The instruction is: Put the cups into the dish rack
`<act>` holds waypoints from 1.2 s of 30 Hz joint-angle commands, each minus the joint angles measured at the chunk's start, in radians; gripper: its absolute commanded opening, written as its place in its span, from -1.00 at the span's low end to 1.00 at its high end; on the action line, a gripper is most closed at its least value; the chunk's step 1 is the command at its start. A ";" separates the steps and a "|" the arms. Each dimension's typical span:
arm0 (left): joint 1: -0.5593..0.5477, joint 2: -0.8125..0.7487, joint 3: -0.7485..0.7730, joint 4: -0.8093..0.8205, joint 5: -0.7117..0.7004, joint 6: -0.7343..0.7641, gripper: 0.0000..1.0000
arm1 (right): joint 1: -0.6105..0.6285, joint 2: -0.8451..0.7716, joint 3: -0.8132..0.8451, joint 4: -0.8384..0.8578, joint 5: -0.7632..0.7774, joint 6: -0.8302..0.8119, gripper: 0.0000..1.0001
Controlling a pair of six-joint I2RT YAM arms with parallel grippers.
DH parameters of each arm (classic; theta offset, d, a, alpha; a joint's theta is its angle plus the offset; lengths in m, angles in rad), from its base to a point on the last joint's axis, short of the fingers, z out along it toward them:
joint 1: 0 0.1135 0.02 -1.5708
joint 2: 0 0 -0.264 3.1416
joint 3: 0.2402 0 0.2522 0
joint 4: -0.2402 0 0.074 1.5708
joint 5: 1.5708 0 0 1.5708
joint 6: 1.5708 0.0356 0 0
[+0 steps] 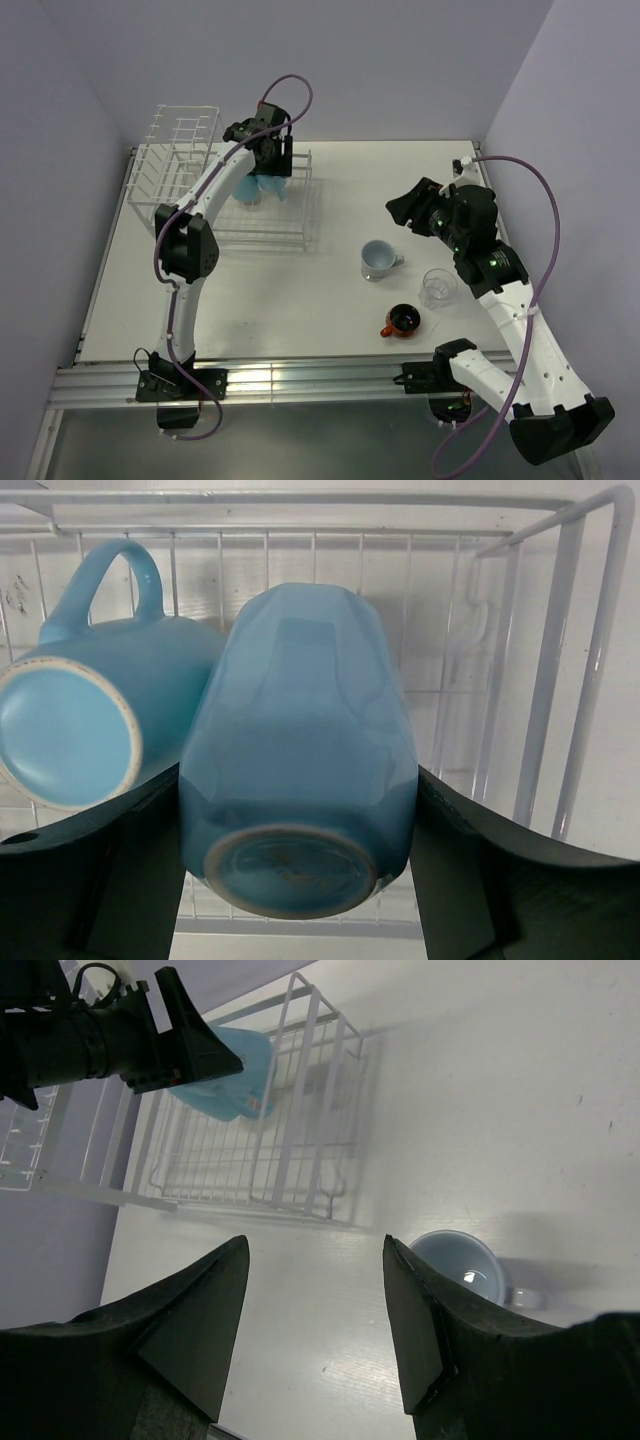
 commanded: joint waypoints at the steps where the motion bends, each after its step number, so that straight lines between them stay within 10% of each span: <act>1: 0.016 -0.017 0.074 0.056 -0.026 0.015 -1.00 | -0.003 0.007 -0.007 0.055 -0.001 -0.018 0.27; 36: 0.062 0.041 0.072 0.051 -0.024 -0.001 -0.94 | -0.003 0.064 -0.019 0.081 -0.018 -0.026 0.29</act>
